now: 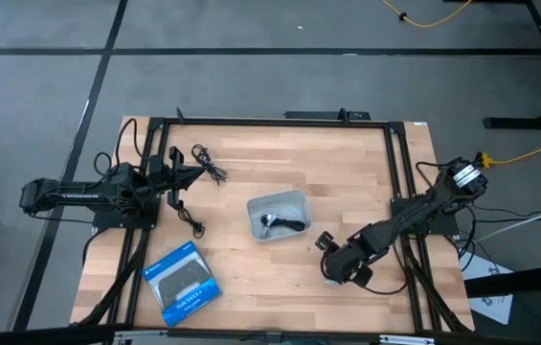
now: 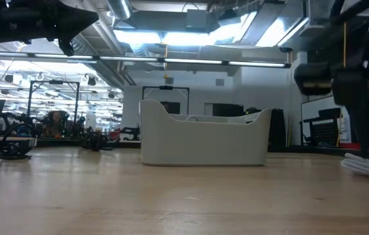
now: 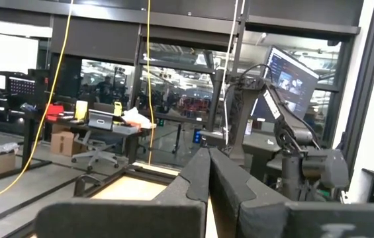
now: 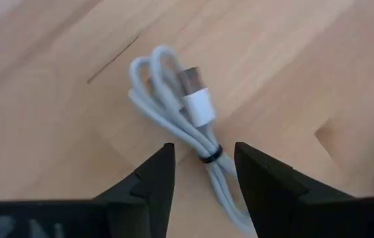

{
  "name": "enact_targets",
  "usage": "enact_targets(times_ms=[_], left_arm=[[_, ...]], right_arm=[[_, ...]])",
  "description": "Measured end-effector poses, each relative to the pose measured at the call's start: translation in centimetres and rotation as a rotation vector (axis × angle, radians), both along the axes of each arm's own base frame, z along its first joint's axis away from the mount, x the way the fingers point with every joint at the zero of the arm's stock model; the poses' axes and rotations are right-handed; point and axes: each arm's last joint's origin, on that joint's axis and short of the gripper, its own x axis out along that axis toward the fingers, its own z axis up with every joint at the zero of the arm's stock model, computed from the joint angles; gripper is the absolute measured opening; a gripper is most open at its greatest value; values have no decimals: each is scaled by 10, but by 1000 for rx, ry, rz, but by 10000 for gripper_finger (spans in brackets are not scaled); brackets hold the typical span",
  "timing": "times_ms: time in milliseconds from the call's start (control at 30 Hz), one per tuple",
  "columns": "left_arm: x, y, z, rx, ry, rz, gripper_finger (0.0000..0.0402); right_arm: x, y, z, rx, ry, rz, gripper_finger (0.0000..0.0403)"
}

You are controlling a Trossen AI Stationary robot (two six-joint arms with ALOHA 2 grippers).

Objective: Pick and place USB-C Cables
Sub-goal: Put the white charger cable into the gray bin

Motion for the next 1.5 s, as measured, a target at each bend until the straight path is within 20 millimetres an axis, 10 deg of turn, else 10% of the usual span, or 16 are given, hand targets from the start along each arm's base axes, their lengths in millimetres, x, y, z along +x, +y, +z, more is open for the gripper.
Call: enact_targets(times_ms=[367, 567, 733, 1200, 1500], left_arm=[[0, 0, 0, 0, 3, 0, 0], [0, 0, -1, -1, 6, -1, 0], [0, 0, -1, -1, 7, -1, 0], [0, 0, -1, -2, 7, -1, 0], [0, 0, -1, -2, 7, -1, 0]], right_arm=[[8, 2, -21, -74, 3, 6, 145], [11, -4, -21, -137, -84, -284, 39], [15, -7, -15, -196, -181, -458, 36], [49, 2, 51, -380, -424, -539, 36], [90, -26, 84, -263, -483, -552, 36]])
